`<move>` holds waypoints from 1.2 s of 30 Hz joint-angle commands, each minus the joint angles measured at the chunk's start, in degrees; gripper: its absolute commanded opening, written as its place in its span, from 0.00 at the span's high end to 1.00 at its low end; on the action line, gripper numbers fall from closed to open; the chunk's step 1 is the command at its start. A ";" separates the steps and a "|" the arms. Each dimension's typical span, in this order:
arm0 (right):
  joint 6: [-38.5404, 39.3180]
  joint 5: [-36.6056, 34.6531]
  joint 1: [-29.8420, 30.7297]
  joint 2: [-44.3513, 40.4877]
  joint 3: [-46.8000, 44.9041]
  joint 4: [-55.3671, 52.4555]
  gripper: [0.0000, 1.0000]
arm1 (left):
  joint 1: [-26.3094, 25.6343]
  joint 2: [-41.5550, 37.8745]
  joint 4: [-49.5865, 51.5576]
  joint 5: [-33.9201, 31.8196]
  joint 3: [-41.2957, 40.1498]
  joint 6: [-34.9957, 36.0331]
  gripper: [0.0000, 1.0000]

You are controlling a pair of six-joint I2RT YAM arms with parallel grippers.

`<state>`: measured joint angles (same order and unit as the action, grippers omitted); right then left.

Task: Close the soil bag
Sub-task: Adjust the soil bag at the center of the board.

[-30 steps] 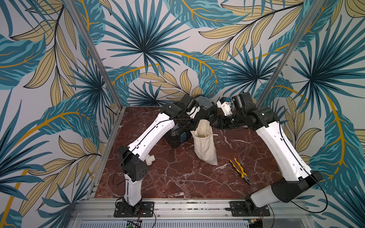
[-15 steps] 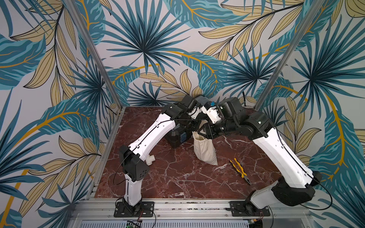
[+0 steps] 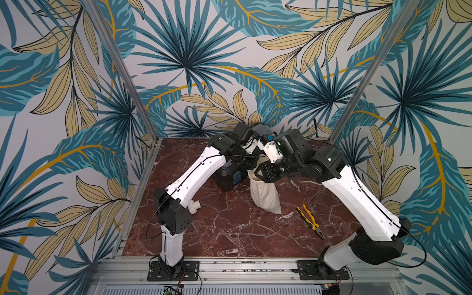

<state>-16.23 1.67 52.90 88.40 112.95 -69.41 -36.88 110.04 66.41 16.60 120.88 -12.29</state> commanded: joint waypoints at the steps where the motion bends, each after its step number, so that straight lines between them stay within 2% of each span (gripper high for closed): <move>1: -0.94 -4.67 1.98 -0.75 0.97 -3.27 0.42 | 0.38 -2.51 0.35 0.67 -0.03 0.84 1.00; 5: -2.06 -6.70 2.83 -1.50 0.70 -3.23 0.36 | 0.41 -2.47 0.31 1.21 -0.05 0.51 1.00; 14: -5.30 -8.36 2.96 -6.29 -0.27 -0.74 0.31 | 0.41 -3.38 0.24 1.49 -2.22 -0.46 1.00; 28: -6.71 -12.31 8.26 -4.39 -2.00 0.44 0.31 | 0.43 -3.76 -1.43 4.90 -0.17 -4.51 1.00; 36: -6.87 -15.71 9.43 -3.02 -2.13 -3.21 0.32 | 0.42 -3.69 -1.43 6.30 2.15 -5.89 1.00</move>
<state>-22.35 -11.51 61.60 84.36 111.53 -70.43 -36.69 108.73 66.22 21.52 120.42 -17.43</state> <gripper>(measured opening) 0.680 0.062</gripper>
